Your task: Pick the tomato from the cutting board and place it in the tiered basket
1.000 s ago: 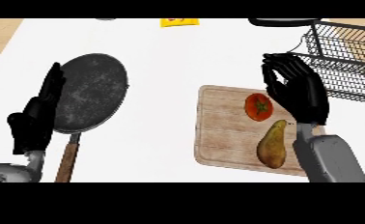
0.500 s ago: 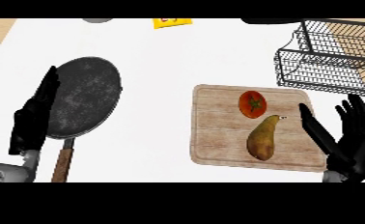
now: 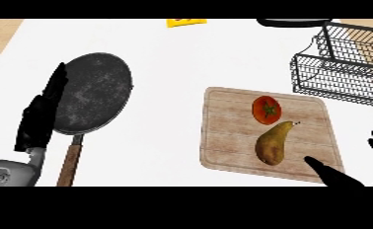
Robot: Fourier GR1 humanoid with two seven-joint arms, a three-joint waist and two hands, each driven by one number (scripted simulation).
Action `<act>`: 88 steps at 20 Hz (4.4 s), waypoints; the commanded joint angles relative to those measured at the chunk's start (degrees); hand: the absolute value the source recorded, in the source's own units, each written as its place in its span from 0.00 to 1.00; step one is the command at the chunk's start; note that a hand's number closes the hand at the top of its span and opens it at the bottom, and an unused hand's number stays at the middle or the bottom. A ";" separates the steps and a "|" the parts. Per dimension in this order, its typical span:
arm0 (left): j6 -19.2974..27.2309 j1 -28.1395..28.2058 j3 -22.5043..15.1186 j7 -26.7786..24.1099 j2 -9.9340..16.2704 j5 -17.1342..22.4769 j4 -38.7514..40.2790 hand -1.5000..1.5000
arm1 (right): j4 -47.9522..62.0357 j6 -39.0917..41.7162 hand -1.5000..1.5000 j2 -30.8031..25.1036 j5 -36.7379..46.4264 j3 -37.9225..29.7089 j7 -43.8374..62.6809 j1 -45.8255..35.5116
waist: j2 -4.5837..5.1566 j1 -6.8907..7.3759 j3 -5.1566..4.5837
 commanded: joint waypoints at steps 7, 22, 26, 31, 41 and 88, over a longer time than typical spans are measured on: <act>-0.74 -4.71 -0.53 0.40 -2.49 -2.59 3.98 0.50 | -13.39 11.89 0.00 -13.78 8.61 -1.12 44.08 -14.21 | 0.31 1.78 0.22; -5.54 -2.28 3.60 -0.36 -1.39 -0.82 2.47 0.50 | 2.21 21.25 0.00 -4.32 11.54 8.29 58.13 -31.92 | 0.03 2.14 0.37; -2.30 -2.46 0.76 -1.11 -5.99 -5.05 5.09 0.50 | 3.04 22.00 0.00 -1.71 13.58 10.12 58.42 -32.28 | 0.00 1.50 0.38; -3.77 -4.73 2.98 1.99 -4.65 -4.75 3.24 0.50 | 3.69 25.63 0.00 -0.71 17.66 10.39 60.50 -34.49 | -0.11 1.31 0.38; -5.68 -3.11 4.63 -0.79 -5.45 -5.36 3.93 0.50 | 4.99 27.51 0.00 5.85 28.21 13.37 61.27 -32.42 | -0.14 1.04 0.37; -11.60 0.87 11.64 2.72 -12.32 -13.14 -2.14 0.50 | 19.45 35.05 1.00 25.37 33.13 1.47 43.26 -36.13 | -0.20 1.02 0.45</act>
